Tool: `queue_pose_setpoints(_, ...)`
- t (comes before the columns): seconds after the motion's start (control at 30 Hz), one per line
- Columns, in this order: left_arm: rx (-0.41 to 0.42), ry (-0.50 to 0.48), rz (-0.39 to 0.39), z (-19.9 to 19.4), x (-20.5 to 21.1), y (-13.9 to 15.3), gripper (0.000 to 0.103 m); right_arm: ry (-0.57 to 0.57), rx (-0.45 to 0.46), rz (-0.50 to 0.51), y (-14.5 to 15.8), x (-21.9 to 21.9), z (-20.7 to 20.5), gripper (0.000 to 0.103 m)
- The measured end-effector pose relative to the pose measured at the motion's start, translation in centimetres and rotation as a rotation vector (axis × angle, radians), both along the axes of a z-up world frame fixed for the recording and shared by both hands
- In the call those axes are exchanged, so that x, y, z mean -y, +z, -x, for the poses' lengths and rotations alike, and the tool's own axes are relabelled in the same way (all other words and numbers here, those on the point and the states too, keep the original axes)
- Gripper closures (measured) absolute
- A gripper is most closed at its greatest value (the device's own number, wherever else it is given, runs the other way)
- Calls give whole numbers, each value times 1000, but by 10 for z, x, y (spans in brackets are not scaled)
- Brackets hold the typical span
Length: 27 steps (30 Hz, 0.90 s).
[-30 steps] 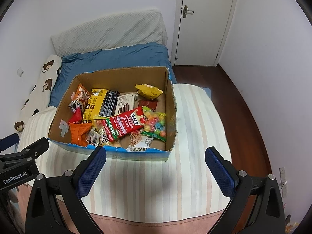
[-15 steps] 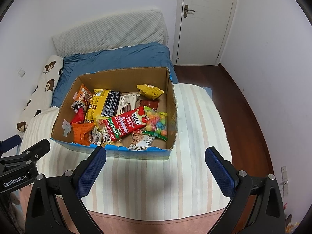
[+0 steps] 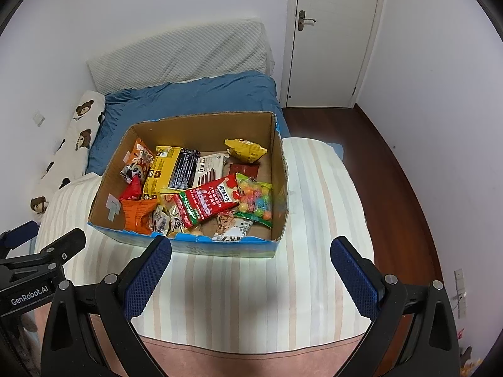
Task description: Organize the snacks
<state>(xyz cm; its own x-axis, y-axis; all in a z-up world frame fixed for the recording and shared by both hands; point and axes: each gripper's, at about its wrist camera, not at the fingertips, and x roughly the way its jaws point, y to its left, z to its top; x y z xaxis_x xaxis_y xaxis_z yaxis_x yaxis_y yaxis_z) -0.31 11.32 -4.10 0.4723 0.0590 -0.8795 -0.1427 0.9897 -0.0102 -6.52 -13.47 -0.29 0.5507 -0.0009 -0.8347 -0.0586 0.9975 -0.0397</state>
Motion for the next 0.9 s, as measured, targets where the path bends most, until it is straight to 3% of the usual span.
queue_pose_setpoints(0.9, 12, -9, 6, 5, 5, 6, 0, 7, -7, -26, 4, -1, 1, 0)
